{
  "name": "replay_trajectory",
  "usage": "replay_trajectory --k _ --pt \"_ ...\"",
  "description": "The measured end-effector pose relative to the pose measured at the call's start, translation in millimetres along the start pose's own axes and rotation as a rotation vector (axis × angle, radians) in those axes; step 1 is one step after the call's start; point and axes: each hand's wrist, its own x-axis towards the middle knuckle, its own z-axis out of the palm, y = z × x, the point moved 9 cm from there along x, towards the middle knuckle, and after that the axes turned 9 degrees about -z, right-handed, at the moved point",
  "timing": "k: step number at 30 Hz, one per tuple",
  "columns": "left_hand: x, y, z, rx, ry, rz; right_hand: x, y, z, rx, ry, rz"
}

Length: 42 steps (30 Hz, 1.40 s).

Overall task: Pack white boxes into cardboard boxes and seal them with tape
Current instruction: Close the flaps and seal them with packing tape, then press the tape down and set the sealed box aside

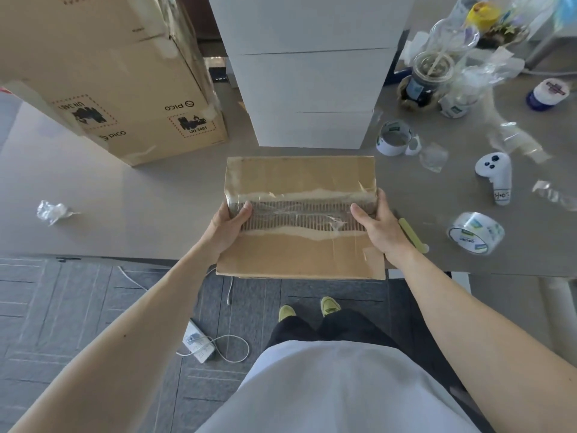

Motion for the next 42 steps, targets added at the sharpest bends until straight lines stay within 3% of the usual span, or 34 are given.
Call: replay_trajectory --k 5,7,10,12,15,18,30,42 --pt "-11 -2 13 -0.153 -0.158 -0.218 4 1 2 0.083 -0.069 0.144" --pt "-9 4 4 0.028 -0.04 -0.103 2 -7 -6 -0.109 -0.01 0.104" --pt "-20 25 -9 0.287 0.222 0.235 -15 -41 -11 -0.421 0.09 -0.17" --pt "-32 40 -5 0.294 0.211 0.432 -25 -53 1 -0.509 0.037 -0.291" --pt "-39 41 8 0.432 0.128 0.506 -27 -48 19 -0.655 -0.073 -0.405" --pt "-44 36 16 0.527 0.119 0.47 -20 -44 19 -0.746 -0.077 -0.434" --pt "-75 10 10 0.48 0.254 0.393 -9 -61 33 -0.834 -0.206 -0.555" --pt "-175 -83 -133 0.278 0.662 0.265 -36 -146 208 -0.749 -0.496 -0.878"
